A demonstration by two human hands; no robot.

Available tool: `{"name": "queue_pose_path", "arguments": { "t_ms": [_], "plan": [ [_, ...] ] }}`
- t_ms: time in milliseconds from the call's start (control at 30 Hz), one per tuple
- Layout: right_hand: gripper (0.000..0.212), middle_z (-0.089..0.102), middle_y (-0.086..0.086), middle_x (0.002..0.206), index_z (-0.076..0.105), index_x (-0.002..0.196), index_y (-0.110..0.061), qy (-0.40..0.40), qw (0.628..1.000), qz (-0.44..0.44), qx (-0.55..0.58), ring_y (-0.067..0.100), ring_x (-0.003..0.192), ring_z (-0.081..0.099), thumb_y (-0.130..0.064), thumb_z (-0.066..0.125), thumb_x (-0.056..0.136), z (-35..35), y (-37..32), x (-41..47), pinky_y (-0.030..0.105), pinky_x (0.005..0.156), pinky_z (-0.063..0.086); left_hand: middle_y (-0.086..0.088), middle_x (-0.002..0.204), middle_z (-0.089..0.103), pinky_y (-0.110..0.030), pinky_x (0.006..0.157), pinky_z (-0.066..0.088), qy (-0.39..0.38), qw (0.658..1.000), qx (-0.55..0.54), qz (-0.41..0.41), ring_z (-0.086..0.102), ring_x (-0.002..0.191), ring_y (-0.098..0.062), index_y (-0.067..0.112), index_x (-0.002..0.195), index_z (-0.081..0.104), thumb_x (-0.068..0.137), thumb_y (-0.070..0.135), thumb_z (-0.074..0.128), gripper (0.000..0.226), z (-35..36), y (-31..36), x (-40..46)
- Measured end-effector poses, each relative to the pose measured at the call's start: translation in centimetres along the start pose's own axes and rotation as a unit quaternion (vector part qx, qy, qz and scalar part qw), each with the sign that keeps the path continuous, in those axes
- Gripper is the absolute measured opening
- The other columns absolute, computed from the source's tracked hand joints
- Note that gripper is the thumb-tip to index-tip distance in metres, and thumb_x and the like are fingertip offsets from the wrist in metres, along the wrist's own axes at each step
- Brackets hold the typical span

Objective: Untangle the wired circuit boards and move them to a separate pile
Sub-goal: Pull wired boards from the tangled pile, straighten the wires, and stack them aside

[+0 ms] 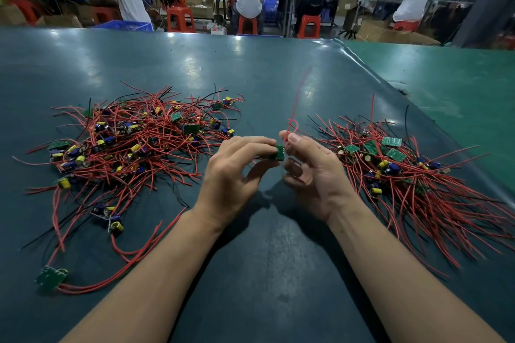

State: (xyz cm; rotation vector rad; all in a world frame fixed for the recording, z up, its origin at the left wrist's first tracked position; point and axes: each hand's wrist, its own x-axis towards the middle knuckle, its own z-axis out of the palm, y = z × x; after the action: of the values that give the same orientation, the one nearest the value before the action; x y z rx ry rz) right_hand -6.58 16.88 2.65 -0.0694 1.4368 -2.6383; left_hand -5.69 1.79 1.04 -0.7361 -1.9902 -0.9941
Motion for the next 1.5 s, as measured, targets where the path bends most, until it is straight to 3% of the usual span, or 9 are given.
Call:
{"name": "queue_pose_path", "arguments": {
  "t_ms": [100,333,433,500,600,833,1167,1367,1500],
  "plan": [
    [0.012,0.051,-0.004,0.062,0.076,0.078,-0.015,-0.021,1.000,0.007,-0.020,0.005,0.043,0.033,-0.025,0.069,0.078,-0.1,0.0,0.1,0.014,0.035,0.024,-0.006,0.106,0.072,-0.046,0.081,0.052,-0.009,0.999,0.020,0.023,0.068,0.096,-0.022,0.002,0.093,0.075,0.082,0.003,0.077,0.012,-0.1,0.0,-0.1],
    [0.009,0.051,-0.004,0.056,0.063,0.077,-0.013,0.029,0.998,-0.022,-0.044,0.007,0.041,0.036,-0.012,0.070,0.082,-0.3,0.2,0.5,0.016,0.037,0.025,-0.009,0.102,0.071,-0.046,0.080,0.054,-0.040,0.999,0.005,-0.005,0.068,0.095,-0.026,0.000,0.093,0.074,0.082,-0.002,0.075,0.011,-0.2,0.1,-0.1],
    [0.006,0.049,-0.002,0.058,0.068,0.086,-0.010,0.007,0.997,-0.004,-0.082,0.007,0.041,0.035,-0.013,0.070,0.081,-0.4,0.2,0.5,0.016,0.038,0.024,-0.009,0.105,0.072,-0.043,0.083,0.056,-0.060,0.998,-0.018,-0.006,0.069,0.097,-0.024,-0.002,0.094,0.074,0.081,-0.005,0.074,0.014,-0.5,0.1,-0.1],
    [0.017,0.049,-0.002,0.060,0.074,0.090,-0.010,-0.022,0.996,0.021,-0.083,0.007,0.042,0.033,-0.019,0.072,0.075,-0.8,-0.1,0.4,0.015,0.038,0.023,-0.010,0.107,0.072,-0.040,0.085,0.056,-0.058,0.998,-0.039,-0.007,0.070,0.099,-0.022,-0.003,0.094,0.074,0.081,-0.008,0.073,0.014,-0.6,0.1,-0.1],
    [0.013,0.050,-0.005,0.055,0.076,0.077,-0.012,-0.031,0.997,0.024,-0.066,0.004,0.039,0.033,-0.024,0.074,0.073,-1.2,-0.5,0.4,0.014,0.034,0.024,-0.011,0.106,0.072,-0.037,0.084,0.057,-0.063,0.996,-0.065,-0.017,0.070,0.097,-0.020,-0.005,0.092,0.073,0.079,-0.013,0.071,0.016,-0.4,0.3,-0.2],
    [0.017,0.052,-0.005,0.052,0.074,0.071,-0.013,0.095,0.993,-0.026,-0.070,0.004,0.037,0.033,-0.023,0.072,0.085,-0.8,0.2,0.9,0.015,0.037,0.022,-0.012,0.098,0.069,-0.036,0.078,0.054,-0.045,0.999,-0.020,-0.003,0.067,0.088,-0.024,-0.005,0.088,0.072,0.082,-0.007,0.071,0.006,-0.1,0.4,0.0],
    [0.020,0.058,0.004,0.061,0.070,0.068,-0.008,0.182,0.976,-0.114,-0.038,0.004,0.034,0.032,-0.011,0.072,0.087,-0.9,-0.2,1.5,0.015,0.035,0.022,-0.014,0.093,0.065,-0.036,0.072,0.053,-0.064,0.998,-0.003,-0.007,0.064,0.082,-0.026,-0.007,0.079,0.068,0.084,-0.005,0.070,0.005,0.2,0.7,0.2],
    [0.019,0.065,-0.002,0.056,0.068,0.068,-0.006,0.237,0.957,-0.165,0.008,0.003,0.035,0.036,-0.008,0.071,0.088,-2.2,-1.4,1.9,0.016,0.034,0.022,-0.012,0.091,0.066,-0.033,0.069,0.053,-0.041,0.999,-0.016,-0.007,0.065,0.079,-0.023,-0.006,0.073,0.067,0.082,-0.006,0.072,0.010,-0.1,0.7,0.0],
    [0.018,0.056,-0.005,0.049,0.067,0.071,-0.006,0.273,0.943,-0.190,0.014,0.004,0.034,0.034,-0.009,0.070,0.089,-2.7,-1.9,1.8,0.017,0.035,0.022,-0.013,0.091,0.066,-0.032,0.070,0.053,-0.024,1.000,-0.019,0.004,0.065,0.080,-0.023,-0.006,0.072,0.067,0.080,-0.008,0.073,0.010,-0.2,0.6,-0.1]
  ]
}}
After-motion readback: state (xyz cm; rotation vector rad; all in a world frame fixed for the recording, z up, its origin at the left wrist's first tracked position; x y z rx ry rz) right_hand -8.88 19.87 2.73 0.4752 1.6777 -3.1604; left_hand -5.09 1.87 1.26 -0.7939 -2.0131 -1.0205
